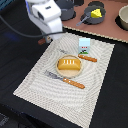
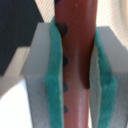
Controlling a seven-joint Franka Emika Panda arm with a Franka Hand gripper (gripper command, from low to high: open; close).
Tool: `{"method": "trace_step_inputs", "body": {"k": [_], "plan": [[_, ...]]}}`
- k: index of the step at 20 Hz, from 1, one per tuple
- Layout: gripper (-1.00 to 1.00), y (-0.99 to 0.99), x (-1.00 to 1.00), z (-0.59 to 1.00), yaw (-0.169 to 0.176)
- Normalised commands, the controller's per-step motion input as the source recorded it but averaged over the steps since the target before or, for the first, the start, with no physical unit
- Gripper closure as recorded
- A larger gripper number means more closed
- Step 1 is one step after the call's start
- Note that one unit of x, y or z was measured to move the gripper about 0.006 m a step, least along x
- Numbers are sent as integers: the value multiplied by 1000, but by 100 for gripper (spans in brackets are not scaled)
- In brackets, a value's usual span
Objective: Interact with the objects in diverse but meaningful ways.
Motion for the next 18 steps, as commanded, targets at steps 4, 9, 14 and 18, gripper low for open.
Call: {"method": "trace_step_inputs", "body": {"k": [4,9,14,18], "plan": [[100,577,681,921,-10],[100,570,635,827,-23],[100,583,634,733,-29],[100,566,624,592,-35]]}}
